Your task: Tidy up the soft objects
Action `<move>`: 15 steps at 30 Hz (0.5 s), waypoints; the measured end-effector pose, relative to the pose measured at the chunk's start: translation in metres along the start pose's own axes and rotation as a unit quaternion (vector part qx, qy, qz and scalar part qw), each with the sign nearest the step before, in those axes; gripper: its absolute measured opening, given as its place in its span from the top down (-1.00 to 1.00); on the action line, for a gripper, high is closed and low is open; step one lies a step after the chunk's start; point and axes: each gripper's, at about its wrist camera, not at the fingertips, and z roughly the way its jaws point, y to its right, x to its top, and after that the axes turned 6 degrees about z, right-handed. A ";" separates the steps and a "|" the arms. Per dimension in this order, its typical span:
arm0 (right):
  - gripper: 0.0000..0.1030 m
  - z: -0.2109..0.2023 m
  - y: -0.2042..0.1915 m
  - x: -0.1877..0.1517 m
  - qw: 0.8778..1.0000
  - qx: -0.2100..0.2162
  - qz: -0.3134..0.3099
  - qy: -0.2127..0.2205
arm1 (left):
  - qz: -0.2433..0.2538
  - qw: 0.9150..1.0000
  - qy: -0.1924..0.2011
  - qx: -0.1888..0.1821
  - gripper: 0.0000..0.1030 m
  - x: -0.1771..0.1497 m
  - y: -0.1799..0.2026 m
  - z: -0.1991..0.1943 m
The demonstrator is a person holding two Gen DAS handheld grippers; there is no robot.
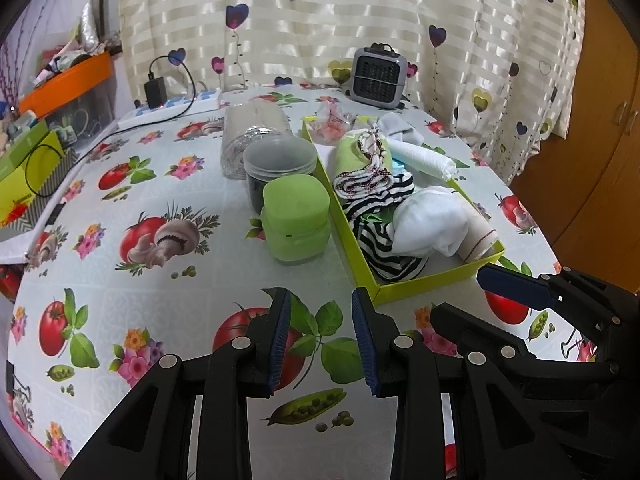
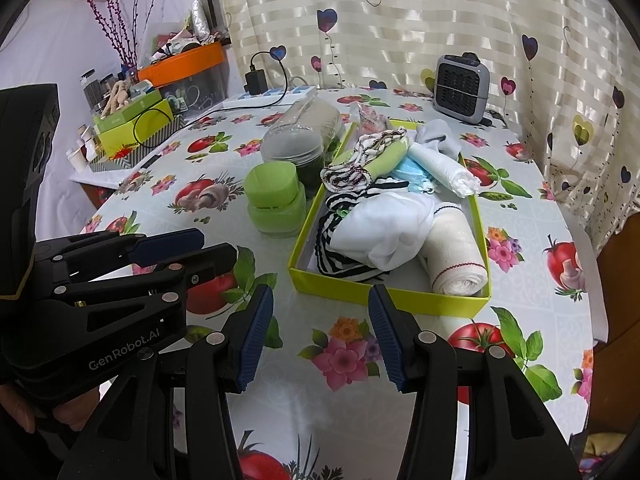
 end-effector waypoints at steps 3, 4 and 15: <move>0.01 0.000 0.000 0.000 1.000 0.000 -0.001 0.000 | 0.000 1.000 0.000 0.000 0.41 0.000 0.000 0.000; 0.01 0.000 0.000 0.000 1.000 0.000 0.000 0.000 | 0.000 1.000 0.000 0.000 0.41 0.001 0.000 0.000; 0.01 0.000 0.000 -0.001 1.000 0.000 0.001 -0.001 | 0.001 1.000 0.000 0.000 0.41 0.000 -0.001 0.000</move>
